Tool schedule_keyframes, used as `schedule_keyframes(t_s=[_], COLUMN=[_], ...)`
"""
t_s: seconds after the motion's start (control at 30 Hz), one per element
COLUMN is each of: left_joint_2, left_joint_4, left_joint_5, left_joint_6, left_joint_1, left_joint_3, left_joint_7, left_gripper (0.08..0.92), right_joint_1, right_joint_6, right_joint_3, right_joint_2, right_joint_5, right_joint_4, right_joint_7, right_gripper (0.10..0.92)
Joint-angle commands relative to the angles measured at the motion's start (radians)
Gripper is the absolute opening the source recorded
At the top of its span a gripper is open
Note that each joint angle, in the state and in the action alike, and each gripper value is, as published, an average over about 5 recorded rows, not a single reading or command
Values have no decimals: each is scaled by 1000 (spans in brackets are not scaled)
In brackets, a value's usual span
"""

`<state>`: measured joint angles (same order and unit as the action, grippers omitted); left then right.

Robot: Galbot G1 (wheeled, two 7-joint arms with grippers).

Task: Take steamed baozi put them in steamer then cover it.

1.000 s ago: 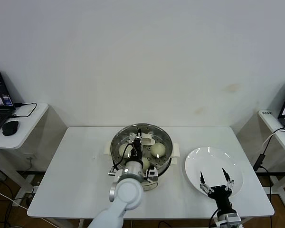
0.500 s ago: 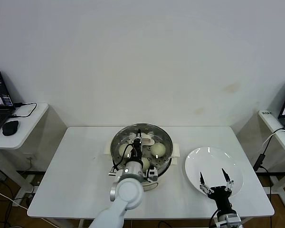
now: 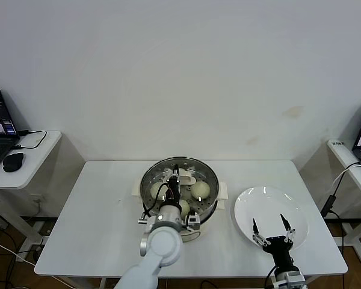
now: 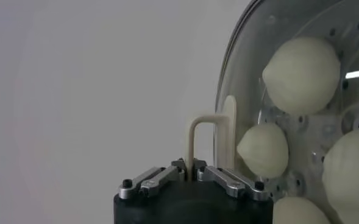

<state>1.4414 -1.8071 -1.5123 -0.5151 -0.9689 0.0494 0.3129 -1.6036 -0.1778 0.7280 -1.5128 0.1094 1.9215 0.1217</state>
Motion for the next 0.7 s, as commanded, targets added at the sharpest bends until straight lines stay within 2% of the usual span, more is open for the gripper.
schedule_keyframes(t_s=[0.03, 0.27, 0.43, 0.57, 0.63, 0.7], left_joint_2=[-10, -81, -163, -229, -250, -258], left_joint_4=[-50, -175, -336, -471, -521, -552], left_joint_5=[19, 66, 167, 377, 542, 779], left_joint_6=[-3, -3, 9, 44, 85, 176], left_joint_1=[-16, -102, -202, -325, -414, -521], left_joint_3=[2, -2, -29, -107, -167, -259], left_joint_7=[-6, -18, -65, -184, -286, -422], left_gripper=[214, 413, 560, 673, 732, 777], right_joint_1=[0, -2, -5, -10, -17, -25], right_joint_6=[0, -1, -3, -6, -8, -11], right_joint_3=[-2, -5, -4, -4, -3, 1], right_joint_2=[0, -1, 0, 7, 16, 29], right_joint_5=[1, 3, 3, 0, -6, -16], right_joint_4=[0, 0, 1, 3, 7, 12], right_joint_7=[1, 2, 2, 2, 2, 3], right_gripper=[823, 823, 822, 823, 823, 823])
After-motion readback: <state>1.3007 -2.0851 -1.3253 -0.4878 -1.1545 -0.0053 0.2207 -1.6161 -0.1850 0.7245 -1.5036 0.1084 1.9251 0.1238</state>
